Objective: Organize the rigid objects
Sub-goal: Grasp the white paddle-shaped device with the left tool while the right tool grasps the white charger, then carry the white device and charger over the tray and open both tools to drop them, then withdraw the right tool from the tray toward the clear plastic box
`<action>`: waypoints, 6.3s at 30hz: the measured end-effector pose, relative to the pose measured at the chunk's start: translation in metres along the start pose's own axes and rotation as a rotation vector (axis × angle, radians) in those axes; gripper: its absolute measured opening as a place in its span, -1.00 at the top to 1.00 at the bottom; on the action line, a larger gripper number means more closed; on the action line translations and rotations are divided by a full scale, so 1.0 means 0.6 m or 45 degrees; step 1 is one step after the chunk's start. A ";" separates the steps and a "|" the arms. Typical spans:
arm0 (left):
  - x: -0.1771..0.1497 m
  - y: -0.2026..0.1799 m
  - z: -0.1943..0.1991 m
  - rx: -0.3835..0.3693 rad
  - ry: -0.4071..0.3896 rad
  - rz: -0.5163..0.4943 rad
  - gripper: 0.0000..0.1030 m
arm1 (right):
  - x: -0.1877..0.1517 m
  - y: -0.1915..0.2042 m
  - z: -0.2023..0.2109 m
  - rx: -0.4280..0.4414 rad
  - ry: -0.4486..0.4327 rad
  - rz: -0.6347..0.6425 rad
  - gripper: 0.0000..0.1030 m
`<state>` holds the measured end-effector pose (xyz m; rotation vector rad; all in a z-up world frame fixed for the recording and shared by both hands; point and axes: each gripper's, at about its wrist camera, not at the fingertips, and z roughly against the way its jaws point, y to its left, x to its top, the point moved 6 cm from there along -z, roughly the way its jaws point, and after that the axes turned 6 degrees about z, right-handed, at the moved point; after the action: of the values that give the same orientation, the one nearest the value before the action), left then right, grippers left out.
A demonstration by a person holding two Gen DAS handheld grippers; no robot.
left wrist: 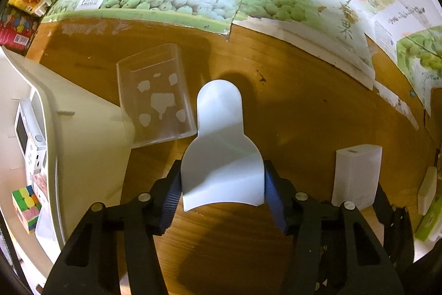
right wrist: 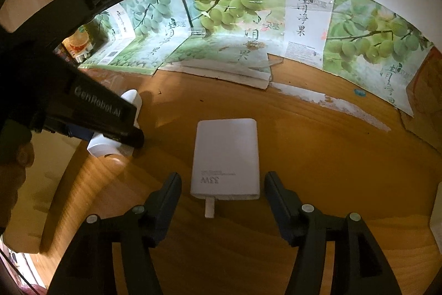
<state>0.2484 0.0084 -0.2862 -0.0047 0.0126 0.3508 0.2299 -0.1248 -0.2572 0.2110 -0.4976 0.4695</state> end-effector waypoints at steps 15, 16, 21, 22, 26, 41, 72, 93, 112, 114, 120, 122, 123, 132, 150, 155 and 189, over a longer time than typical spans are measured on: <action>-0.053 0.010 -0.009 0.004 0.017 -0.092 -0.14 | 0.004 -0.001 -0.011 -0.066 0.042 -0.011 0.07; -0.043 0.009 -0.017 0.004 0.020 -0.095 -0.14 | 0.003 -0.001 -0.010 -0.072 0.047 -0.006 0.07; -0.066 0.019 -0.016 0.008 0.013 -0.116 -0.14 | -0.003 0.000 -0.003 -0.081 0.060 -0.008 0.08; -0.074 0.022 -0.013 0.005 0.011 -0.122 -0.14 | -0.004 0.000 -0.001 -0.082 0.060 -0.010 0.08; -0.110 0.045 0.003 -0.005 0.001 -0.139 -0.14 | -0.006 0.000 0.016 -0.091 0.043 -0.012 0.09; -0.196 0.091 0.124 -0.010 -0.247 -0.244 -0.14 | -0.036 0.024 0.114 -0.114 -0.018 0.007 0.09; -0.204 0.269 0.280 0.053 -0.535 -0.290 -0.14 | -0.013 0.280 0.258 -0.069 -0.200 0.219 0.09; -0.174 0.454 0.239 0.127 -0.447 -0.183 -0.14 | 0.029 0.456 0.208 0.007 -0.174 0.317 0.09; -0.157 0.508 0.213 0.144 -0.400 -0.220 -0.16 | 0.036 0.521 0.165 0.020 -0.097 0.299 0.09; -0.155 0.508 0.213 0.141 -0.403 -0.224 -0.16 | 0.035 0.522 0.163 0.017 -0.088 0.294 0.09; -0.153 0.503 0.213 0.138 -0.401 -0.219 -0.50 | 0.034 0.515 0.164 0.005 -0.095 0.273 0.08; -0.152 0.499 0.217 0.134 -0.412 -0.218 -0.55 | 0.039 0.512 0.173 0.011 -0.123 0.263 -0.06; -0.152 0.497 0.218 0.135 -0.416 -0.218 -0.55 | 0.042 0.509 0.177 0.007 -0.136 0.258 -0.12; -0.159 0.478 0.223 0.120 -0.427 -0.192 -0.55 | 0.037 0.483 0.187 -0.008 -0.149 0.229 -0.22; -0.202 0.384 0.263 -0.053 -0.615 -0.112 -0.55 | -0.010 0.391 0.204 -0.028 -0.127 0.196 -0.28; -0.217 0.356 0.291 -0.136 -0.739 -0.080 -0.55 | -0.018 0.349 0.211 -0.018 -0.161 0.170 -0.28; -0.274 0.298 0.297 0.009 -0.849 0.084 -0.55 | 0.137 0.214 0.161 0.095 -0.539 0.382 -0.28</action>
<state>0.0348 0.1210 -0.1060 0.1203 -0.6473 0.4049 0.1926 -0.0109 -0.1222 0.3121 -0.9341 0.7428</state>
